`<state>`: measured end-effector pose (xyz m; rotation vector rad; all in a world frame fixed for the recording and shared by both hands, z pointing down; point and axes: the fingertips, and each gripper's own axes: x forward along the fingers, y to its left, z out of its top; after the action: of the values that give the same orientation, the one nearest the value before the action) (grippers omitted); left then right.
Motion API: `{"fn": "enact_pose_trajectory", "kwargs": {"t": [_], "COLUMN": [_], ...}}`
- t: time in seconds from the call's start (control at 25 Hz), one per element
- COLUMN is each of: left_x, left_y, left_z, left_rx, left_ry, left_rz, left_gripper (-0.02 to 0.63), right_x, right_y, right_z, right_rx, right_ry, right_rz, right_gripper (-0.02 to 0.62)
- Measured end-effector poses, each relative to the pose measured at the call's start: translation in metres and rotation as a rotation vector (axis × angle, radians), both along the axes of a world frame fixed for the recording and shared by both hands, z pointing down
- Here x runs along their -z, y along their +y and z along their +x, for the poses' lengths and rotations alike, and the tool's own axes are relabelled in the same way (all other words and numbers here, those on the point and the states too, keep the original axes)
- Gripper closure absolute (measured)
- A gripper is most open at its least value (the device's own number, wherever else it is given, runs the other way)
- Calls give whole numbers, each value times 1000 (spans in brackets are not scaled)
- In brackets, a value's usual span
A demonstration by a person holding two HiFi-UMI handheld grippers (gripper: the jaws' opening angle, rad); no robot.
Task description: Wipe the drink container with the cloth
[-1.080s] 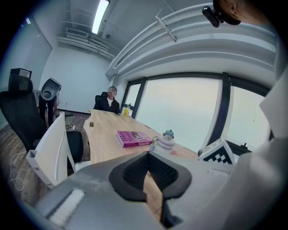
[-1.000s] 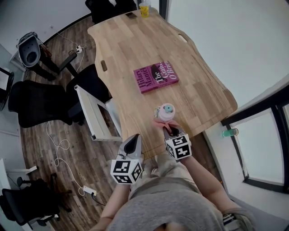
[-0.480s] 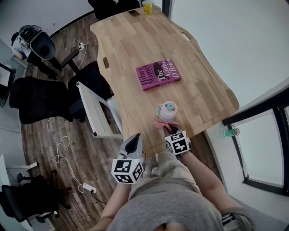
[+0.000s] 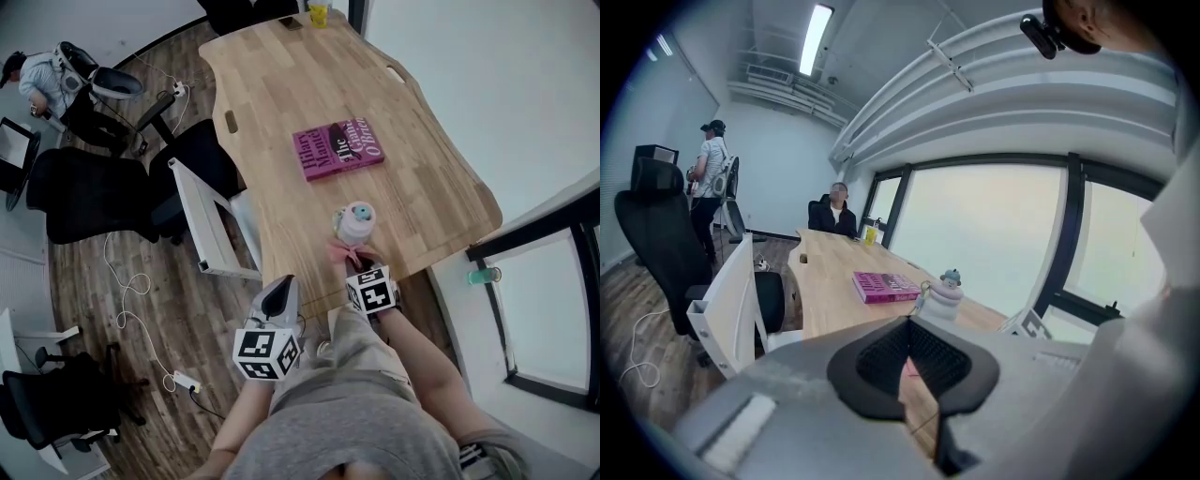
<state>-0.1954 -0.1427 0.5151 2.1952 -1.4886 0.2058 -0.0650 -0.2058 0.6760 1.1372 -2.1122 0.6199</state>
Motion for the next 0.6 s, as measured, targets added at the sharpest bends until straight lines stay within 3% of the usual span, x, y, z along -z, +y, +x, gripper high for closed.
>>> {"fn": "enact_pose_trajectory", "kwargs": {"t": [0.32, 0.6], "left_x": [3, 9], "left_y": [13, 11], "left_z": [0, 7], "left_rx": [-21, -52], "left_ry": [-1, 11], "left_rz": [5, 29], "left_gripper": [604, 604], "right_x": [21, 65], "right_y": [26, 40], "right_z": [2, 19], "right_rx": [-5, -8], "right_ry": [-5, 8], "right_rz": [46, 165], "right_gripper": [568, 568]}}
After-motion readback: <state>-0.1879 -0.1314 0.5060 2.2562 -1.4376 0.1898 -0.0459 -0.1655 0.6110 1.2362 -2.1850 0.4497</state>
